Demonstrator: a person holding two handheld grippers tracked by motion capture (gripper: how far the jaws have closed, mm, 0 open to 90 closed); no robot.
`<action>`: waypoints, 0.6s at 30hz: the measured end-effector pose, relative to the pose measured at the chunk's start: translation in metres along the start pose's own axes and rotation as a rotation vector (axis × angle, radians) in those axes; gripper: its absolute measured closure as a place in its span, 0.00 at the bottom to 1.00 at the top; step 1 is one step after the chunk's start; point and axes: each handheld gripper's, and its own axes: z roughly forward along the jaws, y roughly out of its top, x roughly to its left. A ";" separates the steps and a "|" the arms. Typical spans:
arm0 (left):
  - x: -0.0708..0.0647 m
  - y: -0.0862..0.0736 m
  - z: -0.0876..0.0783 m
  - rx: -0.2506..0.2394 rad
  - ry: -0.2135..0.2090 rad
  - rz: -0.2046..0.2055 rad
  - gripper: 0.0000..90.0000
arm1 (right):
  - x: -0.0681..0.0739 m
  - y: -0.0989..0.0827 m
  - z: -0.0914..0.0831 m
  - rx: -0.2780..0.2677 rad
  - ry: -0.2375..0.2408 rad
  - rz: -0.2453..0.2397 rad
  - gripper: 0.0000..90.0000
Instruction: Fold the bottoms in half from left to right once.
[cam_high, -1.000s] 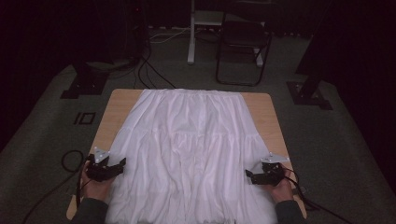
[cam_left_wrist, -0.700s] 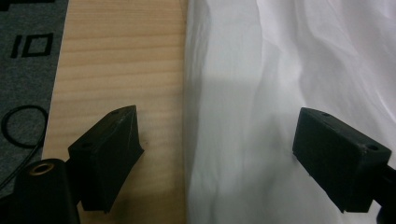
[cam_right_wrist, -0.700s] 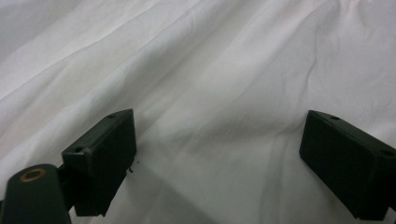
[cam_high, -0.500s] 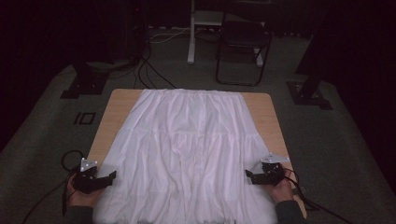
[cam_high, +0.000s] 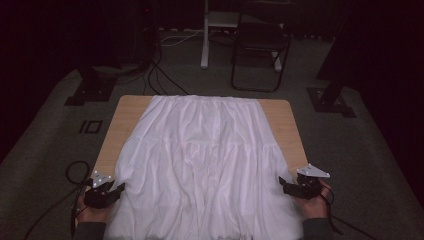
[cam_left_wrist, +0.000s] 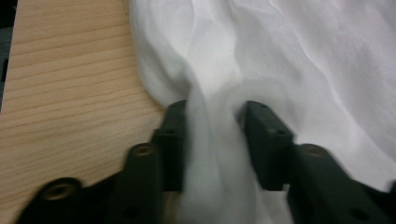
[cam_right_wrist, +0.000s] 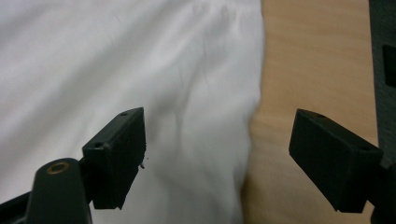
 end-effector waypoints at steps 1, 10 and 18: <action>0.000 0.000 0.000 0.001 -0.010 0.007 0.76 | 0.000 0.000 0.000 0.000 0.000 0.000 0.20; 0.003 0.001 0.001 0.000 -0.073 0.011 0.96 | 0.003 -0.011 0.010 0.098 0.028 -0.009 0.13; 0.005 0.003 0.000 0.009 -0.079 0.031 0.96 | -0.002 -0.009 0.009 0.097 0.070 0.012 0.64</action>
